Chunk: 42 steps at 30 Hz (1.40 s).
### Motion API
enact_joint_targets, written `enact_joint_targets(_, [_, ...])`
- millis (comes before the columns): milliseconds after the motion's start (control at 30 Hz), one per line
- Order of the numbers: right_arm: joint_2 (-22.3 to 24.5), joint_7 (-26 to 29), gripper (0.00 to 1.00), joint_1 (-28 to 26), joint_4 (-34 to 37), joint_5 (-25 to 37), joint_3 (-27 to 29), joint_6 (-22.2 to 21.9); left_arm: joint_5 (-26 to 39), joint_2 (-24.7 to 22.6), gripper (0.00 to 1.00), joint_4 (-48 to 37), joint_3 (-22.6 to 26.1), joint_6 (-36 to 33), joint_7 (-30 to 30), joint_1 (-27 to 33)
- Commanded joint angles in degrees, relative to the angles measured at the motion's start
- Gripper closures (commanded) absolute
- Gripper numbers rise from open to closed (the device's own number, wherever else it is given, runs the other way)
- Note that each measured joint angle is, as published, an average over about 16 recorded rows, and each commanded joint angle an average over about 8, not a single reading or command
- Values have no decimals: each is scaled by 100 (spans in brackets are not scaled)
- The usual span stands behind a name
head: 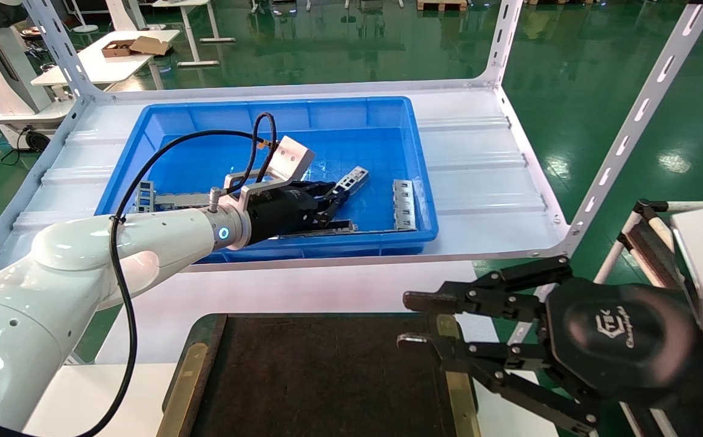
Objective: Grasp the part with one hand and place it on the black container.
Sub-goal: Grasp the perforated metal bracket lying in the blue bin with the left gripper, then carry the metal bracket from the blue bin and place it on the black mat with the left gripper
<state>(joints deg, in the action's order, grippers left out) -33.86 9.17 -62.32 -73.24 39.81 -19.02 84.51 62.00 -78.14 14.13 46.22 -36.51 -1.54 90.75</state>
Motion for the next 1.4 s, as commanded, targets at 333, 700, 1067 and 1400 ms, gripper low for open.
enact_joint_targets(333, [1, -1, 100, 0, 0, -1, -2, -1, -304, 3, 100, 26, 237, 132, -26, -11])
enact_joint_targets(700, [1, -2, 100, -1, 0, -2, -3, -1, -786, 26, 100, 87, 242, 286, 169, 144])
enact_joint_targets(1067, [2, -2, 100, -1, 0, -3, -5, -2, -1355, 183, 100, 85, 35, -665, 677, 417])
enact_joint_targets(1400, [2, -3, 100, -2, 0, -4, -6, -3, -1724, 663, 100, 105, -150, -2354, 833, 549])
